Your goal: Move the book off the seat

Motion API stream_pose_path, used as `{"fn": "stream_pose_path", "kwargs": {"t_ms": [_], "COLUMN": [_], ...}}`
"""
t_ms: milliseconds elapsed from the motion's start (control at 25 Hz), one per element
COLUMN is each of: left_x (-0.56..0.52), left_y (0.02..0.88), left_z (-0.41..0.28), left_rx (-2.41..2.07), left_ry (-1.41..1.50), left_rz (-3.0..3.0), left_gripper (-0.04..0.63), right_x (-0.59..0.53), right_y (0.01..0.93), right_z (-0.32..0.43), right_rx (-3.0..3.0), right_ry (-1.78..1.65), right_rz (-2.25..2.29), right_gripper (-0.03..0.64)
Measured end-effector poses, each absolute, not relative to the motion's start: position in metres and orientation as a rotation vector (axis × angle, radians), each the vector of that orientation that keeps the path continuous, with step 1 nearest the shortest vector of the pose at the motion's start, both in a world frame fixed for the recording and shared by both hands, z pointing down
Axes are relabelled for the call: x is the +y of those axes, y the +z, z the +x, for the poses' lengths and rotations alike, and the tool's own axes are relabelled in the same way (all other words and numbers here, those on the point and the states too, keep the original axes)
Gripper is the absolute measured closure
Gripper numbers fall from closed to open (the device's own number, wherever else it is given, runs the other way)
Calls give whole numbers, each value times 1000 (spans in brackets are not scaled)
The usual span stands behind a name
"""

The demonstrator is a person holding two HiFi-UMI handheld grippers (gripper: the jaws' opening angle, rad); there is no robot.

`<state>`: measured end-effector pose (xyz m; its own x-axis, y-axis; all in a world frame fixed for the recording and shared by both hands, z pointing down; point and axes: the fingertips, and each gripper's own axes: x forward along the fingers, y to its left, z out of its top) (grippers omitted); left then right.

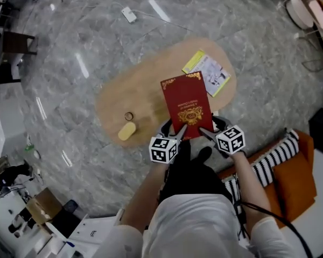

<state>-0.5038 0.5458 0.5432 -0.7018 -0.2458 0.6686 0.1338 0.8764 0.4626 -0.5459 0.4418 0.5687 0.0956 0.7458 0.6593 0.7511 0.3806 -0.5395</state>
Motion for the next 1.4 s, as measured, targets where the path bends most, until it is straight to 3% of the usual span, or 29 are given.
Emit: {"fn": "stream_pose_path", "kwargs": {"t_ms": [760,1400], "left_x": [640,663], "left_y": [708,760], "left_z": [-524,-528], "left_rx": [-2188,-2125], "left_ry": [-725,-770], "left_rz": [-44,-52], "left_gripper": [327,325], "right_x": [541,564], "right_y": [732,780], "right_z": [-573,-577], "right_rx": [-1509,-1461], "right_ry": [-43,-46], "right_rz": [-1379,-1347], "right_gripper": [278,278]}}
